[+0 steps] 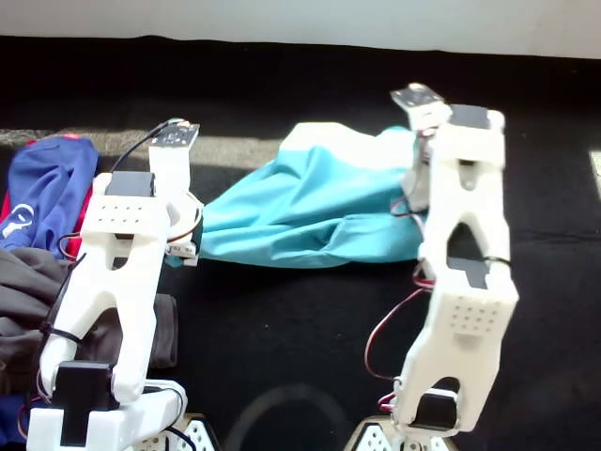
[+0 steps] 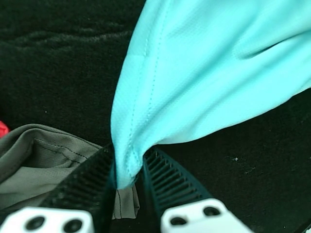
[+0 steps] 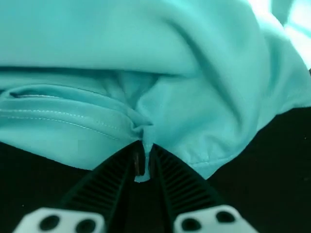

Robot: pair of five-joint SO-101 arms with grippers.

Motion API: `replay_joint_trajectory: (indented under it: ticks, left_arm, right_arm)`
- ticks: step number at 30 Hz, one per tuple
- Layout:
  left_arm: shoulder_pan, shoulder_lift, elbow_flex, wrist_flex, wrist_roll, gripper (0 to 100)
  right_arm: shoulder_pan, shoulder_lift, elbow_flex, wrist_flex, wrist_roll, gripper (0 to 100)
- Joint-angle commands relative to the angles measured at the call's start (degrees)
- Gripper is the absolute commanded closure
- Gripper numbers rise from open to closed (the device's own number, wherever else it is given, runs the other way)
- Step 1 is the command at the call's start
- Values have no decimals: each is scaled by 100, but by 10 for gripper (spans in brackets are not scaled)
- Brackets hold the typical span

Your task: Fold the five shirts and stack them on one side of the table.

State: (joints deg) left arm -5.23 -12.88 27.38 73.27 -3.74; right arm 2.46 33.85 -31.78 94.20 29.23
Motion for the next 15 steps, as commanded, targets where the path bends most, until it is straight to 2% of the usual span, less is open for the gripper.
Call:
replay_joint_trajectory:
  ticks: [1, 7, 11, 15]
  left_arm:
    - [-66, -75, -224, -9, -26, 991]
    - [-57, -75, -224, -9, -26, 991]
    - [-57, -75, -224, -9, -26, 991]
    - [-40, -75, -224, -9, -26, 991]
  right_arm:
    - [330, -66, -31, 303, 308, 993]
    - [664, -514, 22, 444, 536, 993]
    - [637, -1182, 171, 681, 633, 993]
    - [409, -1974, 927, 673, 668, 993]
